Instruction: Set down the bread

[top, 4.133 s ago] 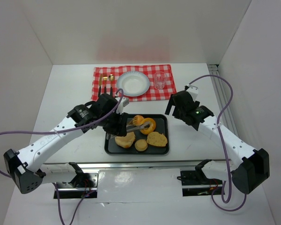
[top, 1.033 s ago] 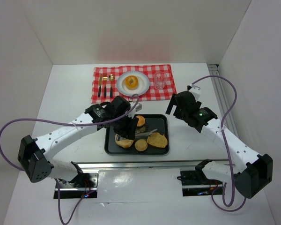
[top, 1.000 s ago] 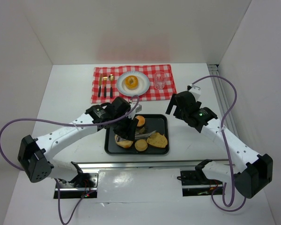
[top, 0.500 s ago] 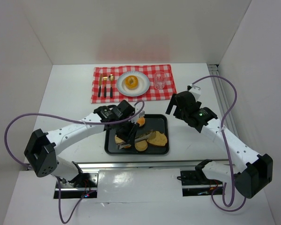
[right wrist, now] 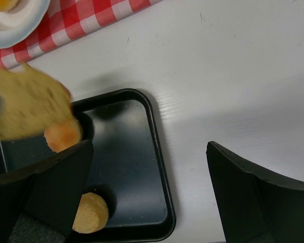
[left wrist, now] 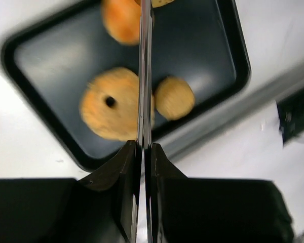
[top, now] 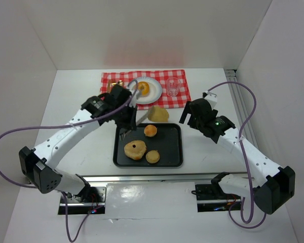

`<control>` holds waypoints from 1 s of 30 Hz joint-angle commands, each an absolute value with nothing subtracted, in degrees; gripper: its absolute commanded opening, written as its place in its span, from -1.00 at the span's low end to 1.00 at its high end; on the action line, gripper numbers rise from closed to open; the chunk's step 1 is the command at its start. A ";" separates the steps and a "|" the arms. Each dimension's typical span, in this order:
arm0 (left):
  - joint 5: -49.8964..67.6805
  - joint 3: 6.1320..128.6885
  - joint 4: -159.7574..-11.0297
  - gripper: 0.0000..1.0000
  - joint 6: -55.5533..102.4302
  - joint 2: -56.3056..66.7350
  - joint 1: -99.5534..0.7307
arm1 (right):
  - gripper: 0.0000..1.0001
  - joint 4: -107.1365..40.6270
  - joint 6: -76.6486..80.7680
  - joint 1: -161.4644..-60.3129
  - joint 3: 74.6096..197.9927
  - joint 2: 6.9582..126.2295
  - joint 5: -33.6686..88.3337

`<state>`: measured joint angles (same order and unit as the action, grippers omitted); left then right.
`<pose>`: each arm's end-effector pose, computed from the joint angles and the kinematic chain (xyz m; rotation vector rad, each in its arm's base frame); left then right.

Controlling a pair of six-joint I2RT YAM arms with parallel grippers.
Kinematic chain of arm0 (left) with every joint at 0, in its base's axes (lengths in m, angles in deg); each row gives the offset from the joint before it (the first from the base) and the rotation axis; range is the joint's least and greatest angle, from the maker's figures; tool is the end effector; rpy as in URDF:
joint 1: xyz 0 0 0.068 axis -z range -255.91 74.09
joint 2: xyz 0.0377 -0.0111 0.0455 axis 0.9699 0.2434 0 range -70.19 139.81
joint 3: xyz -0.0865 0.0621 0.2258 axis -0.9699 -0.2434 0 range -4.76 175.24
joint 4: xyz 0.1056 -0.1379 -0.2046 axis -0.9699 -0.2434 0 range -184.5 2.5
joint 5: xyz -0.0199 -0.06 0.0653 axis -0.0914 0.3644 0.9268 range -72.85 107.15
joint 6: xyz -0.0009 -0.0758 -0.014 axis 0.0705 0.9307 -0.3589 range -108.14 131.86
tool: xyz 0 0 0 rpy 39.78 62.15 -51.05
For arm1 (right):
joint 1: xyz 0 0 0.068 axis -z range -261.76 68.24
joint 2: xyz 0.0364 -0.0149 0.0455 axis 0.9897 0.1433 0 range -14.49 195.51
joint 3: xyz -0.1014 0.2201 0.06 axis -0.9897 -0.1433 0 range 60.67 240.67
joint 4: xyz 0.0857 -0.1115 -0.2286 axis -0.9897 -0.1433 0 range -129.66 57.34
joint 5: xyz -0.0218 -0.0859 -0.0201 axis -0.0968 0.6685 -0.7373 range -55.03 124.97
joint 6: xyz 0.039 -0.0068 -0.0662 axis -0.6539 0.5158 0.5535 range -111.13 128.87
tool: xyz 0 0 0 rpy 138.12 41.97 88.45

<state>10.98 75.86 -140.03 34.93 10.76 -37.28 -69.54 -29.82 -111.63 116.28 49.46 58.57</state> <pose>0.2448 -0.2046 0.2980 0.3958 2.5514 -0.5640 0.2450 0.1104 0.2566 0.3702 2.2524 0.1353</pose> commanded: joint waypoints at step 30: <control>15.48 92.00 -122.04 0.21 42.62 26.15 -54.99 | 1.00 -70.19 -30.85 -112.08 115.69 48.18 59.85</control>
<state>14.21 88.38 -122.85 43.52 31.52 -55.18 -69.59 -30.06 -111.63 116.22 49.81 58.72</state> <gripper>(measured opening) 0.608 0.999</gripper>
